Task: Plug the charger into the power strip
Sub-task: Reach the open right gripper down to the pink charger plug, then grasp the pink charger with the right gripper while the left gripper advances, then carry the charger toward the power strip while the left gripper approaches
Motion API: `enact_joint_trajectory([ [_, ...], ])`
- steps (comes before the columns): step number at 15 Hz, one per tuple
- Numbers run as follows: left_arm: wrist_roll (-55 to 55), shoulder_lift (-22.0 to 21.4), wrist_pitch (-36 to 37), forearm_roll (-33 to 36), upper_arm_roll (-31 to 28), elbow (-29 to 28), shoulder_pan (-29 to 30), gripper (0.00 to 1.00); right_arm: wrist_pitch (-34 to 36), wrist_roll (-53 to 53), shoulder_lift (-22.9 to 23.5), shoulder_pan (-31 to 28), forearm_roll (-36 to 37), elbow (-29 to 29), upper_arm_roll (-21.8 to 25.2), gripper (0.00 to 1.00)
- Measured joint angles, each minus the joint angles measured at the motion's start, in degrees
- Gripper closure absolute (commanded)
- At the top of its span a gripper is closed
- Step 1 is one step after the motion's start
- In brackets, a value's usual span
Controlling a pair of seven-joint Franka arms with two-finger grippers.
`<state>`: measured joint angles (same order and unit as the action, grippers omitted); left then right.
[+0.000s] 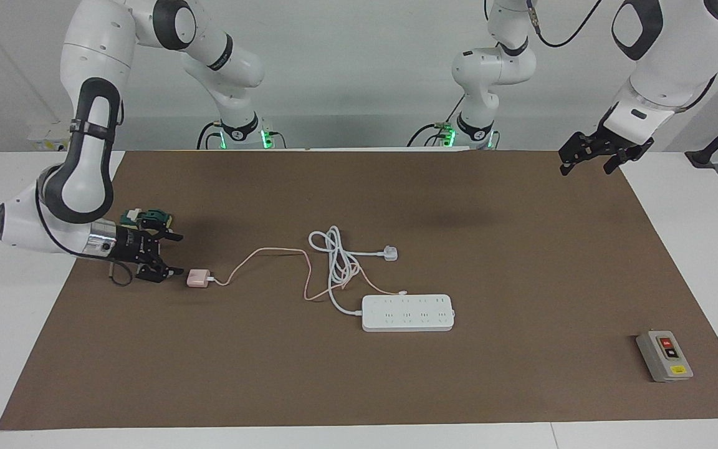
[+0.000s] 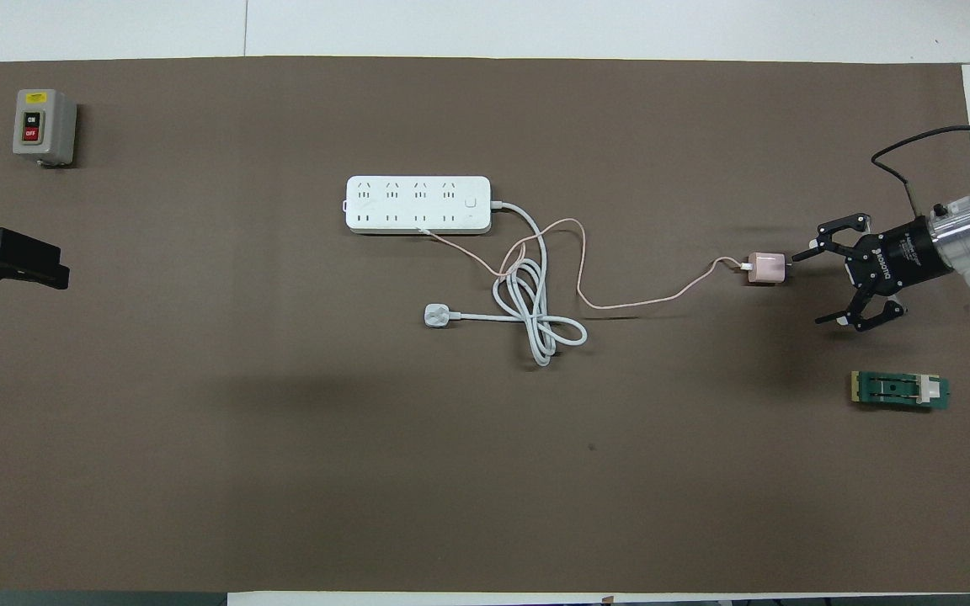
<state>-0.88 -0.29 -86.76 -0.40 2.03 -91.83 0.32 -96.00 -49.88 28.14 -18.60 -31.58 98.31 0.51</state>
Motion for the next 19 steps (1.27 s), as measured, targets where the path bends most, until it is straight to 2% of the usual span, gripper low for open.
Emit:
enact_joint_trajectory([
  [2,-0.17,-0.01,-0.12,-0.38,0.02,-0.1,0.0,0.0,-1.41,0.0,0.77,0.13,-1.48,-0.06,-0.01,0.0],
  [5,-4.97,-0.06,-3.44,-9.03,-0.24,-2.88,0.23,0.0,-3.55,0.0,1.26,0.28,-2.13,-0.07,-0.12,0.0],
  [9,-13.3,1.56,-5.56,-17.03,-0.49,-7.49,0.87,0.0,-5.1,0.29,2.65,0.28,-3.34,-0.06,-0.13,0.0],
  [14,-16.48,2.94,-5.69,-36.71,-0.46,-13.02,1.02,0.0,-6.55,0.99,3.99,0.31,-4.21,-0.16,-0.32,0.0],
  [19,-21.58,3.0,-5.47,-48.75,0.22,-17.05,0.82,0.0,-7.42,1.0,4.1,0.52,-5.94,-0.14,-0.46,0.0],
])
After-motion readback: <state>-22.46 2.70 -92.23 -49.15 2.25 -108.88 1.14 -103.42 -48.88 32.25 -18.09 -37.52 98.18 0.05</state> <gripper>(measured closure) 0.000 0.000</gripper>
